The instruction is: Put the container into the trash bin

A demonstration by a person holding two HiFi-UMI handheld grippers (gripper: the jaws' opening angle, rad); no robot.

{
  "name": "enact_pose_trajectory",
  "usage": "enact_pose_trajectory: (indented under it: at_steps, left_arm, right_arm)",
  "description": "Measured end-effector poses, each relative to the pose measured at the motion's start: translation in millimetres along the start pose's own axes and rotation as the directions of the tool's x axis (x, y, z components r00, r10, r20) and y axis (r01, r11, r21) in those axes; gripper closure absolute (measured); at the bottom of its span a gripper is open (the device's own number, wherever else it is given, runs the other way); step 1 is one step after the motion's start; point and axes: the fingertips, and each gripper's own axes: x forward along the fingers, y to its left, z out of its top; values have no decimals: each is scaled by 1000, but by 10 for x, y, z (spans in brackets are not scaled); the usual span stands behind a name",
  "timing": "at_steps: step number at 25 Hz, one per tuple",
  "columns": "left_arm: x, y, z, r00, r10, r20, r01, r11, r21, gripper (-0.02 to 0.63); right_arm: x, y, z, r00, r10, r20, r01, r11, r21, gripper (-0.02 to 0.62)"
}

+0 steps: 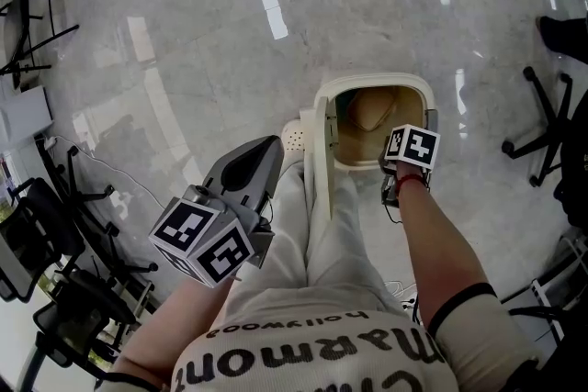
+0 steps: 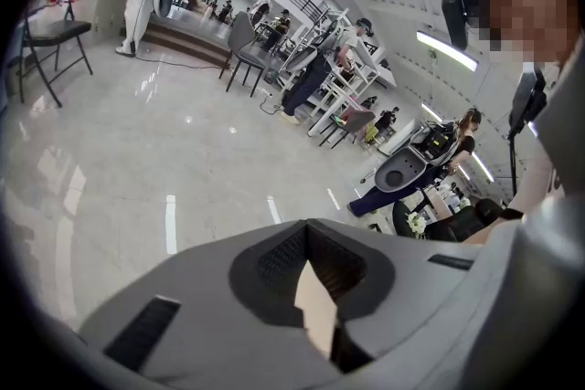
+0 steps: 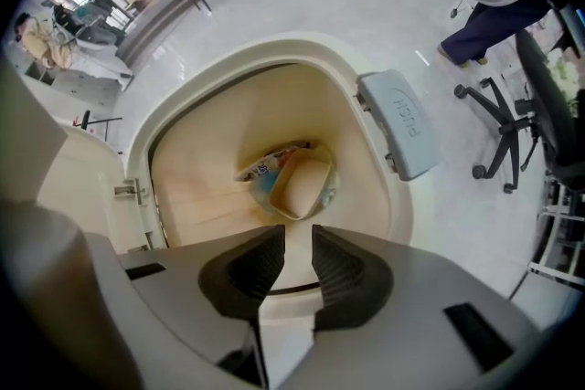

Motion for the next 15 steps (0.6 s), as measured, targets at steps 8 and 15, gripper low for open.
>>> enact_pose_trajectory:
  at_steps: [8, 15]
  left_arm:
    - [-135, -352, 156, 998, -40, 46, 39, 999, 30, 614]
    - [-462, -1030, 591, 981, -90, 169, 66, 987, 145, 612]
  right_arm:
    - [-434, -79, 64, 991, 76, 110, -92, 984, 155, 523]
    - [-1589, 259, 505, 866, 292, 405, -386, 906, 172, 523]
